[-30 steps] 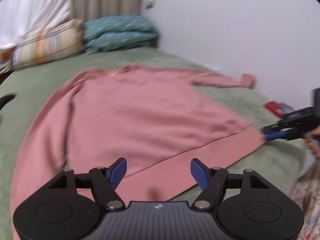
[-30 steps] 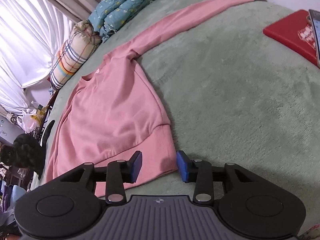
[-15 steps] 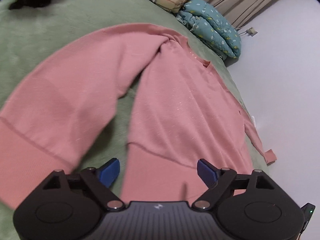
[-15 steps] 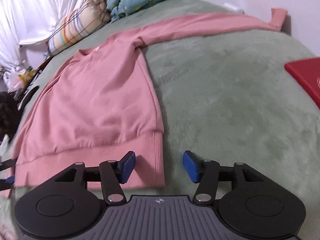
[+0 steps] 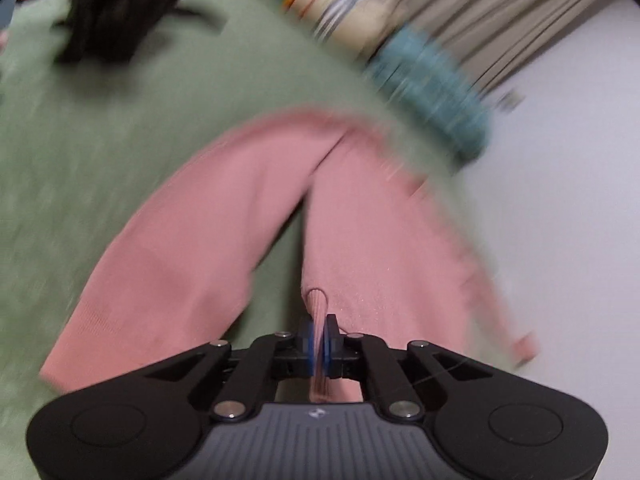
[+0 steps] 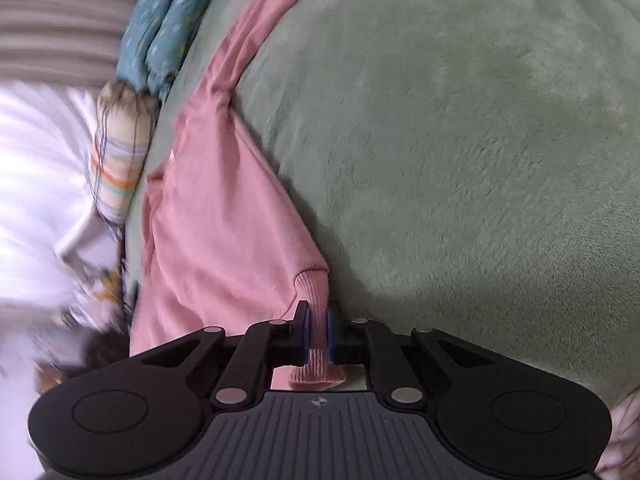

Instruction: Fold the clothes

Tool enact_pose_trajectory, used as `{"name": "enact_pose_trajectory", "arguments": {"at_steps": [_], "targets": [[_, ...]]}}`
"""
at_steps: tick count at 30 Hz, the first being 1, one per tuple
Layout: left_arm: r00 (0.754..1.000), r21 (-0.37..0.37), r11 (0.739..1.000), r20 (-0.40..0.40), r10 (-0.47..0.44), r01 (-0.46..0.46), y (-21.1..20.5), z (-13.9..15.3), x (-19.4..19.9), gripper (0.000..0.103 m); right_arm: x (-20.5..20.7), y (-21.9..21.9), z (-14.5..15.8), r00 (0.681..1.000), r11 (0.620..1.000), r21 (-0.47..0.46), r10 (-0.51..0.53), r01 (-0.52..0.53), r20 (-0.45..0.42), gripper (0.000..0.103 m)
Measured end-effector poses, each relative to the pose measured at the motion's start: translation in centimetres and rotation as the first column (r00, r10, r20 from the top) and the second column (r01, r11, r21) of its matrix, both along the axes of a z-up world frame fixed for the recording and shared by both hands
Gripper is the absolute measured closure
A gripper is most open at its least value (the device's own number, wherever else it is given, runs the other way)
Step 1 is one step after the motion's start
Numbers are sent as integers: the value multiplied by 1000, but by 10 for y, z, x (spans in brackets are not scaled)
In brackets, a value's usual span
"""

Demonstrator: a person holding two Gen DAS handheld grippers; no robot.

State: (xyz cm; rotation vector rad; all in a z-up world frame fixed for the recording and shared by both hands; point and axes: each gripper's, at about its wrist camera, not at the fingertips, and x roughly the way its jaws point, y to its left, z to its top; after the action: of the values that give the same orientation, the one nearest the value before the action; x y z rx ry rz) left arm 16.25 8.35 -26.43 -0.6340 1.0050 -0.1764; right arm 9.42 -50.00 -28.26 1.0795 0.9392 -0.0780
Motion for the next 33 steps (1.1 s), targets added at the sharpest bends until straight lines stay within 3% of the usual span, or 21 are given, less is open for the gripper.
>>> {"name": "enact_pose_trajectory", "arguments": {"at_steps": [2,5,6,8,12,15,17,18,19,20,21,23,26,29,30,32,33], "targets": [[999,13,999,-14,-34,34,-6,-14,-10,99,-1,5,2,1000,999,-40,17,-17,9,94],[999,4,1000,-30,-13,13,-3,-22,-18,97,0,10,11,999,990,-130,51,-49,14,86],[1000,11,1000,-31,0,0,0,-23,-20,97,-1,12,21,996,966,-245,85,-81,6,86],[1000,26,1000,-25,11,-11,5,-23,-23,96,-4,13,32,994,929,-356,112,-102,7,83],[1000,54,999,14,-1,0,14,-15,-27,79,-12,5,41,982,900,-409,185,-151,44,52],[1000,77,997,5,-14,14,12,-18,-20,75,-7,13,34,969,898,-387,244,-209,42,49],[1000,83,996,-11,-12,13,11,-20,-15,71,1,19,25,970,883,-414,242,-222,-3,48],[1000,81,997,-15,-10,11,10,-22,-13,66,5,22,22,971,883,-413,237,-221,-13,53],[1000,79,997,-20,-8,10,10,-24,-11,64,9,27,17,973,887,-407,231,-219,-20,66],[1000,74,997,-30,-6,8,8,-28,-7,64,14,30,16,970,889,-397,242,-228,-15,94],[999,72,997,-34,-9,11,6,-31,-4,68,19,34,16,964,889,-385,265,-248,-9,96],[999,97,994,-41,-35,39,-2,-30,-1,80,18,34,24,966,871,-429,258,-240,-16,96],[996,168,982,-22,-82,84,-9,-19,-4,80,12,19,40,976,851,-487,216,-197,-17,97],[995,182,979,1,-96,94,-3,-3,-6,75,9,16,39,971,799,-555,216,-233,-97,80],[996,170,982,16,-92,88,3,6,-7,72,0,10,42,976,822,-530,208,-206,-56,73],[996,153,986,50,-79,70,15,22,-9,65,-16,0,48,984,880,-454,174,-139,37,70],[995,152,987,67,-72,62,22,30,-10,60,-20,-1,51,986,890,-440,158,-120,51,70]]}}
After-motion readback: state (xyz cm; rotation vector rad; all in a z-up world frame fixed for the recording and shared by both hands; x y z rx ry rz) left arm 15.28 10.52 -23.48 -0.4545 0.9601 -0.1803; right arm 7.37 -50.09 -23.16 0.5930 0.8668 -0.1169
